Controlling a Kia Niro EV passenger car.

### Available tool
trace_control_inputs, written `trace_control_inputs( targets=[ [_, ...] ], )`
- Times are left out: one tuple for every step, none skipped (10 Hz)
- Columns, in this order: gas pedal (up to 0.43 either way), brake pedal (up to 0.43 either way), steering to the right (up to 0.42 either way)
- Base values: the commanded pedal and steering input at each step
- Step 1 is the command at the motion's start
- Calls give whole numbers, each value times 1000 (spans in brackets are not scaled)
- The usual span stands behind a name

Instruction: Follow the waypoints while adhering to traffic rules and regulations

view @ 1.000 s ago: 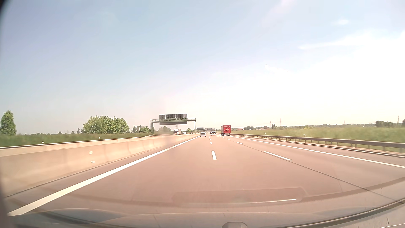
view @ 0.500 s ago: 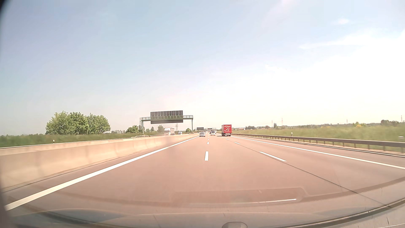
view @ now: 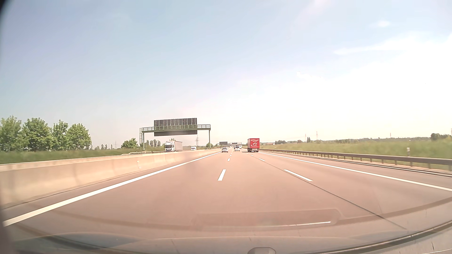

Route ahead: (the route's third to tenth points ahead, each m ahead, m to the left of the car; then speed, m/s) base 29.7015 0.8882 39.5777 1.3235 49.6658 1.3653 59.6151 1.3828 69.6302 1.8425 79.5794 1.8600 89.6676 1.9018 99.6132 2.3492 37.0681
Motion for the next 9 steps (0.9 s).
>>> trace_control_inputs(
  targets=[
    [331,0,-3],
    [331,0,-4],
    [319,0,-4],
    [311,0,-5],
    [311,0,-5],
    [311,0,-6],
    [311,0,-6],
    [299,0,-7],
    [280,0,-6]
  ],
)
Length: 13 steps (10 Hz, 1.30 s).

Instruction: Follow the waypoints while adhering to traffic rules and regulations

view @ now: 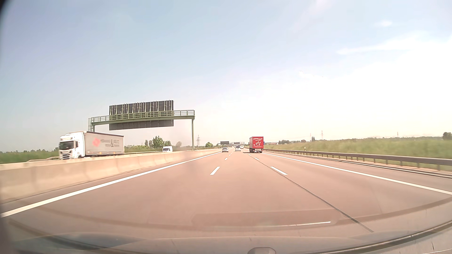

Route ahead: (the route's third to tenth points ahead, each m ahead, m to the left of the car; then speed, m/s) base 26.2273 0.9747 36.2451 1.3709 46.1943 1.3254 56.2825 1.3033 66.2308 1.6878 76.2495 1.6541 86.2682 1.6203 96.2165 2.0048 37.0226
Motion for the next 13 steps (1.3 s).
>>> trace_control_inputs(
  targets=[
    [260,0,-5],
    [240,0,-4],
    [209,0,-3],
    [197,0,-2],
    [189,0,-3],
    [177,0,-2],
    [169,0,-3],
    [169,0,-3],
    [169,0,-2],
    [169,0,-3],
    [157,0,-3],
    [150,0,-3],
    [138,0,-3]
  ],
)
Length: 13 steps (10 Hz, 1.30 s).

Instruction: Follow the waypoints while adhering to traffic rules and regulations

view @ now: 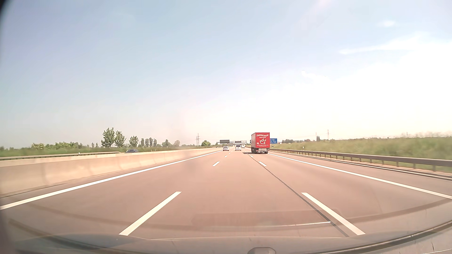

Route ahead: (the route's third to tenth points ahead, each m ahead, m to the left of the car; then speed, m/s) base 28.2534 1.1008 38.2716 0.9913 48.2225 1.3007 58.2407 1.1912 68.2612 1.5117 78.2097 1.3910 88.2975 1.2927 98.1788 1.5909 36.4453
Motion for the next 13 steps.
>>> trace_control_inputs(
  targets=[
    [130,0,-3],
    [130,0,-4],
    [130,0,-5],
    [130,0,-5],
    [130,0,-5],
    [118,0,-5],
    [118,0,-5],
    [118,0,-4],
    [118,0,-4],
    [118,0,-2],
    [118,0,-2],
    [118,0,-2],
    [118,0,-2]
  ],
)
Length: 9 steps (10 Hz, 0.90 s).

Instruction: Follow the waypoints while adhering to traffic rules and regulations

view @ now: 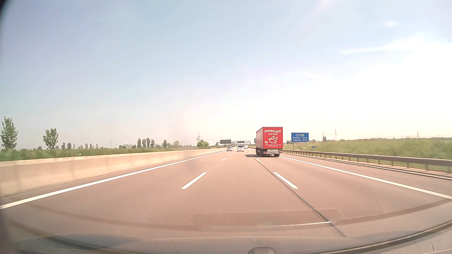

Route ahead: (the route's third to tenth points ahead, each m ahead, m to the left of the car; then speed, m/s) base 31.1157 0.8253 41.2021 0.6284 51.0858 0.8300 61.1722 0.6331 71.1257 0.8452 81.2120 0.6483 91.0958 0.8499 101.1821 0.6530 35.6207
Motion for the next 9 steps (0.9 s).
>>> trace_control_inputs(
  targets=[
    [118,0,-2],
    [118,0,-2],
    [118,0,-2],
    [118,0,-2],
    [118,0,-2],
    [118,0,-2],
    [118,0,-2],
    [59,0,-2],
    [0,0,-2]
  ],
)
